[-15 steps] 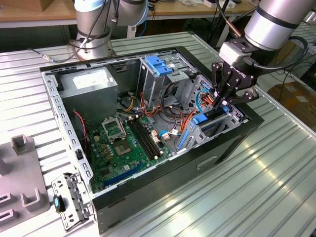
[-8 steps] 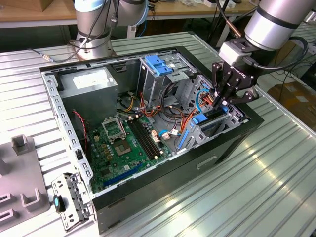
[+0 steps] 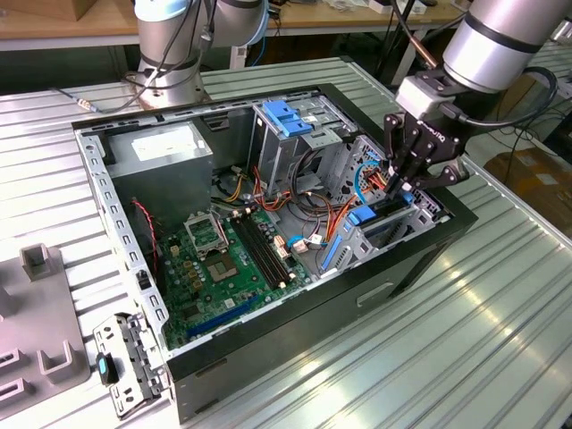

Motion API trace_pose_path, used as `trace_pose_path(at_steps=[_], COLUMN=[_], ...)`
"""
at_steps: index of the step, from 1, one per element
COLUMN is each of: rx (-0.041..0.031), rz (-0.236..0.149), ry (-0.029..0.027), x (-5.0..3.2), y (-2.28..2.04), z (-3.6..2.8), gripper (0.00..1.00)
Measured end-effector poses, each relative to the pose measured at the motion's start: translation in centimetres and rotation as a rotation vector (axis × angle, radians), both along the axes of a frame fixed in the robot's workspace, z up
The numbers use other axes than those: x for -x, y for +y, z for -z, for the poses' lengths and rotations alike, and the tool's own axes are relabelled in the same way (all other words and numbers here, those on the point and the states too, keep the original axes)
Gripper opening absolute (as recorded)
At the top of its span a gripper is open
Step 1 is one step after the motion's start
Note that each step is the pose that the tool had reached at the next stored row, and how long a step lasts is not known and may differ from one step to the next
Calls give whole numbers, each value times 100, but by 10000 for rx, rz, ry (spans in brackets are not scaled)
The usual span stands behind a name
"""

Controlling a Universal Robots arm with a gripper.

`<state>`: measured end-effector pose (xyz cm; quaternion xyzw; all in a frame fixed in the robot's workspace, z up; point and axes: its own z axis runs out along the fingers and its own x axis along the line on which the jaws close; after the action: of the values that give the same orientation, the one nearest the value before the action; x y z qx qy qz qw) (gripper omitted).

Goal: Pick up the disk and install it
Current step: 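Insert the first disk wire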

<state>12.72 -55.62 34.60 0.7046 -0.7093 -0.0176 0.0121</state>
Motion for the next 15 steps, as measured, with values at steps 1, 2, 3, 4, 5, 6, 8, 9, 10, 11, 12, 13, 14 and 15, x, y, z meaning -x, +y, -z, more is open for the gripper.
trace_pose_path(at_steps=[1, 2, 3, 4, 5, 6, 8, 9, 10, 11, 12, 13, 14, 15], rx=[1, 1, 0, -2, -2, -2, -4, -5, -5, -4, -4, -4, -5, -5], rz=[5, 9, 11, 12, 12, 13, 13, 13, 14, 15, 14, 13, 14, 13], ry=[1, 3, 3, 3, 3, 4, 4, 3, 3, 4, 3, 4, 3, 4], x=[0, 0, 0, 0, -1, -2, -9, -12, -15, -18, -21, -23, -25, -30], y=[0, 0, 0, 0, 0, 0, 0, 0, 0, 0, 0, 0, 0, 0], z=[6, 11, 13, 15, 15, 14, 12, 11, 11, 10, 9, 8, 7, 4], gripper=[16, 16, 16, 16, 16, 16, 16, 16, 16, 16, 16, 16, 16, 16])
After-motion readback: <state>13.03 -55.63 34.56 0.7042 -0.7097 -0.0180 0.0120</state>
